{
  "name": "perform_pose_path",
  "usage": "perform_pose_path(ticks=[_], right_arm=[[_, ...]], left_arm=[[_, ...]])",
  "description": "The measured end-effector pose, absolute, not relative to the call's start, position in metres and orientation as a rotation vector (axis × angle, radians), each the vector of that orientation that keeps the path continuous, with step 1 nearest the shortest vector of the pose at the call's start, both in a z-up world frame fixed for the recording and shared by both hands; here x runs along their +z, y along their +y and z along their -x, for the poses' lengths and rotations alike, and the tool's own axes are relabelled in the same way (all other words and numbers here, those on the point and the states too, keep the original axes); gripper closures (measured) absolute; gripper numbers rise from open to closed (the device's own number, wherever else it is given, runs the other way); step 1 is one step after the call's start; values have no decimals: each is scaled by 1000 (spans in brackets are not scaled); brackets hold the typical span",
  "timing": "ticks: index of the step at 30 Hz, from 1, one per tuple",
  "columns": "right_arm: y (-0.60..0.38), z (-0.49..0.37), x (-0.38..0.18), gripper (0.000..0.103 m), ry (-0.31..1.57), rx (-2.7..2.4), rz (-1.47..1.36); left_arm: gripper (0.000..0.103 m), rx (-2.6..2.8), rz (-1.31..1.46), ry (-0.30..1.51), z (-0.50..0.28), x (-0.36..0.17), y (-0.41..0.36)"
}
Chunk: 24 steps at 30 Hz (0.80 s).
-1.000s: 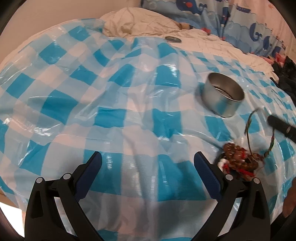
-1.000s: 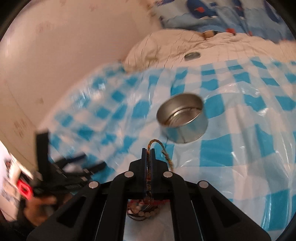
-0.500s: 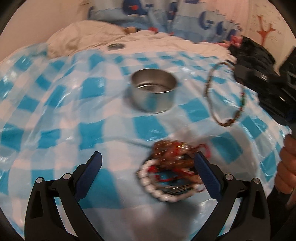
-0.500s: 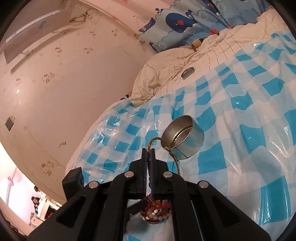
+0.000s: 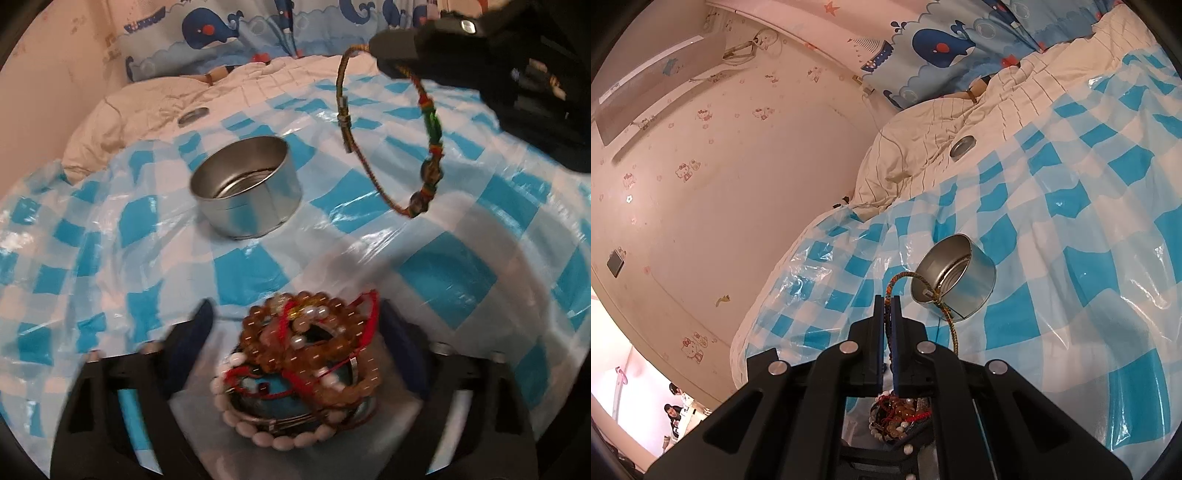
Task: Organize jewelry
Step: 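Lift the braided bracelet with the right gripper while the left gripper approaches the pile, then grasp the brown bead bracelet from the pile with the left gripper and lift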
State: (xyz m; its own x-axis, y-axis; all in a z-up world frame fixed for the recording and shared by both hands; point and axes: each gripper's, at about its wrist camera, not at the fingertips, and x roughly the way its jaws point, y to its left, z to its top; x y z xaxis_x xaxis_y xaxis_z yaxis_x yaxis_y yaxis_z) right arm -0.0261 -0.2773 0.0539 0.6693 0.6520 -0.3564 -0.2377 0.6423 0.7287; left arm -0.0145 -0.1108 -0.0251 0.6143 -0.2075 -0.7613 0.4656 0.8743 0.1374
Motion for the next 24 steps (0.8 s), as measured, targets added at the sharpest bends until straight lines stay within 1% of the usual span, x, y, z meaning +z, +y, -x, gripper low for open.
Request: perform_pose_path(ticks=[1,2,3,4,5,6,7,12,15,16,24], right_arm=[[-277,26,54,99,657,550,-698],[-278,26,54,99,657,551,-698],[-278,26,54,99,657,550,-698],[-278,26,53,99,657,550,-699],[-279,26,53,99,657,549,-700],[-278,26,53,99,656,550,-699],[-278,26,53,99,657,550,-699],[-279,26,52,99,660,550,-693],[-277,26,49,99,664,547,-690],[-277,25,48,99,665,546,-691],[-272,25,48,99,668,541,-689]], left_arm=[[44,-411,-316,831,12,-25,-110],[50,-425,-296,841,10,-25,-108],[62,-436,-283,854,8,-26,-107],[72,-435,-278,857,7,-26,-106],[77,-431,-271,854,6,-25,-104],[85,-442,-228,860,4,-23,-98],[90,-461,-167,873,0,-20,-90],[92,-551,155,936,-17,-17,-48],[92,-588,259,936,-20,-15,-35],[92,-634,336,942,-21,-14,-29],[93,-708,525,934,-27,-14,-11]])
